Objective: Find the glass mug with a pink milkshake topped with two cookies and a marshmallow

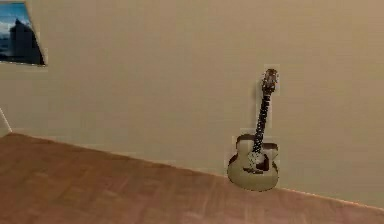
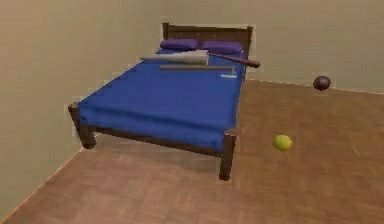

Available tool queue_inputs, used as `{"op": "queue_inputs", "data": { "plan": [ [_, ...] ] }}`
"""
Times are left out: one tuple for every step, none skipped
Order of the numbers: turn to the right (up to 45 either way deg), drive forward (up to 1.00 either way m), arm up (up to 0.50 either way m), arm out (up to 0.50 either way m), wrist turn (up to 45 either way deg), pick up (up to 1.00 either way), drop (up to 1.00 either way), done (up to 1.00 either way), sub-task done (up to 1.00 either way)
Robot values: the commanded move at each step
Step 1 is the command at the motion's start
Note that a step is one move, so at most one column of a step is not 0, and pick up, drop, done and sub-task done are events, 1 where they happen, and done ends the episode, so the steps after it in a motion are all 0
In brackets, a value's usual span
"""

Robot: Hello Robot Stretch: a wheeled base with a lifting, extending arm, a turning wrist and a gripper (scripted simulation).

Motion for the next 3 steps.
{"op": "queue_inputs", "data": {
  "plan": [
    [0.0,0.55,0.00,0.00,0.0,0.00,0.00,0.00,0.00],
    [-45.0,0.00,0.00,0.00,0.0,0.00,0.00,0.00,0.00],
    [-9.0,0.00,0.00,0.00,0.0,0.00,0.00,0.00,0.00]
  ]
}}
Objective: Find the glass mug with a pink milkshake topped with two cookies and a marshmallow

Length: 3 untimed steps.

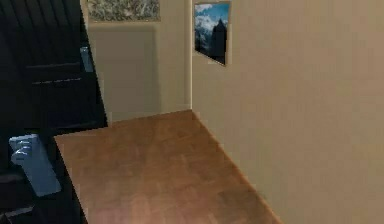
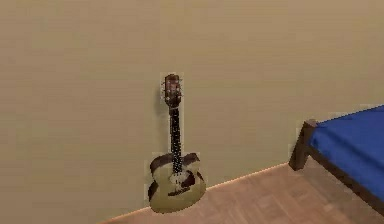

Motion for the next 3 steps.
{"op": "queue_inputs", "data": {
  "plan": [
    [0.0,0.45,0.00,0.00,0.0,0.00,0.00,0.00,0.00],
    [-18.0,0.00,0.00,0.00,0.0,0.00,0.00,0.00,0.00],
    [0.0,0.75,0.00,0.00,0.0,0.00,0.00,0.00,0.00]
  ]
}}
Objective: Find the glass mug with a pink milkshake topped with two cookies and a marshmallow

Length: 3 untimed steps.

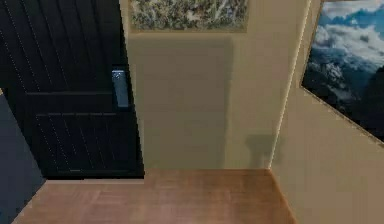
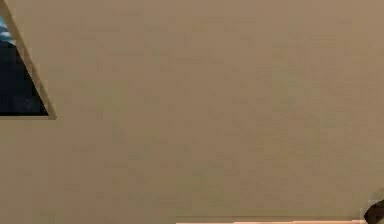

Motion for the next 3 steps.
{"op": "queue_inputs", "data": {
  "plan": [
    [-24.0,0.00,0.00,0.00,0.0,0.00,0.00,0.00,0.00],
    [0.0,0.35,0.00,0.00,0.0,0.00,0.00,0.00,0.00],
    [-45.0,0.00,0.00,0.00,0.0,0.00,0.00,0.00,0.00]
  ]
}}
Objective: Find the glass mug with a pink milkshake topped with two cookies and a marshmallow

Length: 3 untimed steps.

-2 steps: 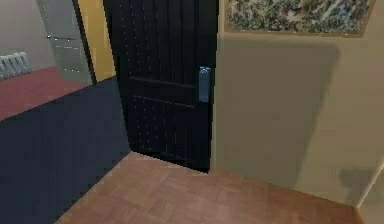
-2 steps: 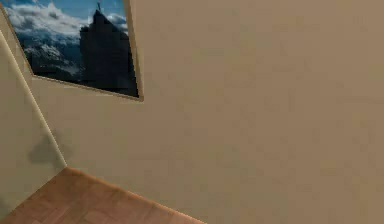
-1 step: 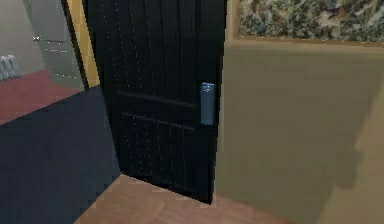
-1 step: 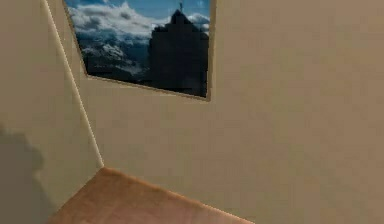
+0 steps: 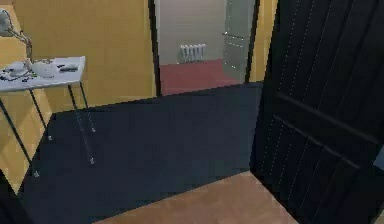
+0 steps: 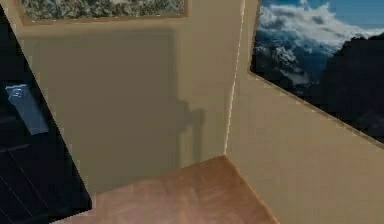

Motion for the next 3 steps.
{"op": "queue_inputs", "data": {
  "plan": [
    [0.0,1.00,0.00,0.00,0.0,0.00,0.00,0.00,0.00],
    [-6.0,0.00,0.00,0.00,0.0,0.00,0.00,0.00,0.00],
    [0.0,0.60,0.00,0.00,0.0,0.00,0.00,0.00,0.00]
  ]
}}
